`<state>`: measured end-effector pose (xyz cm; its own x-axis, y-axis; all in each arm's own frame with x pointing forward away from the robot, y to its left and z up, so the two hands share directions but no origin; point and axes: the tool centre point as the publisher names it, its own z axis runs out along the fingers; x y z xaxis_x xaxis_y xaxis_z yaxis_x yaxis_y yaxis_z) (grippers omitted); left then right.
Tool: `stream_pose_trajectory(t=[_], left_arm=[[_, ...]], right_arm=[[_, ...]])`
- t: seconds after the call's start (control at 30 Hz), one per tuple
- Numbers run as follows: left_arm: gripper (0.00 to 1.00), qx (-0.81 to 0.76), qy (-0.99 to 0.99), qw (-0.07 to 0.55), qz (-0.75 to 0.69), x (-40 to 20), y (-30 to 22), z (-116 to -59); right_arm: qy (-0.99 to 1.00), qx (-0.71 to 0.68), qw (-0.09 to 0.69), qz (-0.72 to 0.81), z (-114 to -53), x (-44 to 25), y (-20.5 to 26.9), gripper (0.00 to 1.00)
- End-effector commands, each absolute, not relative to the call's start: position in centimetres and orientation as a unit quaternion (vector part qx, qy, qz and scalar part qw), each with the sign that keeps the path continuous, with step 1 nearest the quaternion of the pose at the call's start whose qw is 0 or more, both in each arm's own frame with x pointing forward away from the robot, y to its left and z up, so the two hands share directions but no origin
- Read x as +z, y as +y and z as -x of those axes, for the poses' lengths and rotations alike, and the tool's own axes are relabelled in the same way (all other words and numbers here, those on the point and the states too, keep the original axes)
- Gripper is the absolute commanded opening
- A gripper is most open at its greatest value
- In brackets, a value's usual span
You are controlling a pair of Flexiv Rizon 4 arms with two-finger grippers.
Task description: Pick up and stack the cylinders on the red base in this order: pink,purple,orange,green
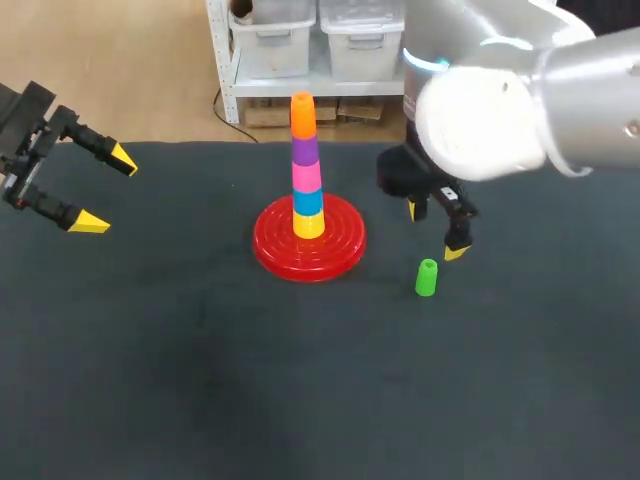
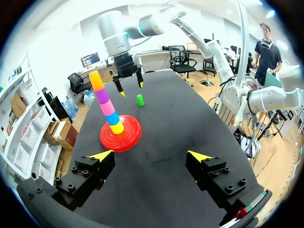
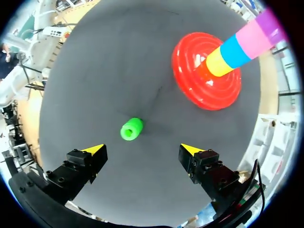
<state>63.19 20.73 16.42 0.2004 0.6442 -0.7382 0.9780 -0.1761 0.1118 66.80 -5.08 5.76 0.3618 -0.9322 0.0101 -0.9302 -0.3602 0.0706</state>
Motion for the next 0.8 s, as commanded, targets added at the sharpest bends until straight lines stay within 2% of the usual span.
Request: stream_pose_trajectory(t=[0.03, 0.43, 0.8], left_arm=[[1.00, -0.278, 0.567, 0.300, -0.715, 16.3, 20.8, -63.2], [1.00, -0.278, 0.567, 0.300, -0.715, 16.3, 20.8, -63.2], [1.00, -0.278, 0.567, 0.300, -0.715, 16.3, 20.8, -63.2]], right_arm=[[-0.554, 0.111, -0.154, -0.810, -66.3, 5.9, -5.5, 1.00], [-0.554, 0.111, -0.154, -0.810, -66.3, 5.9, -5.5, 1.00], [-0.537, 0.053, -0.113, -0.834, -66.1, 4.7, -4.5, 1.00]])
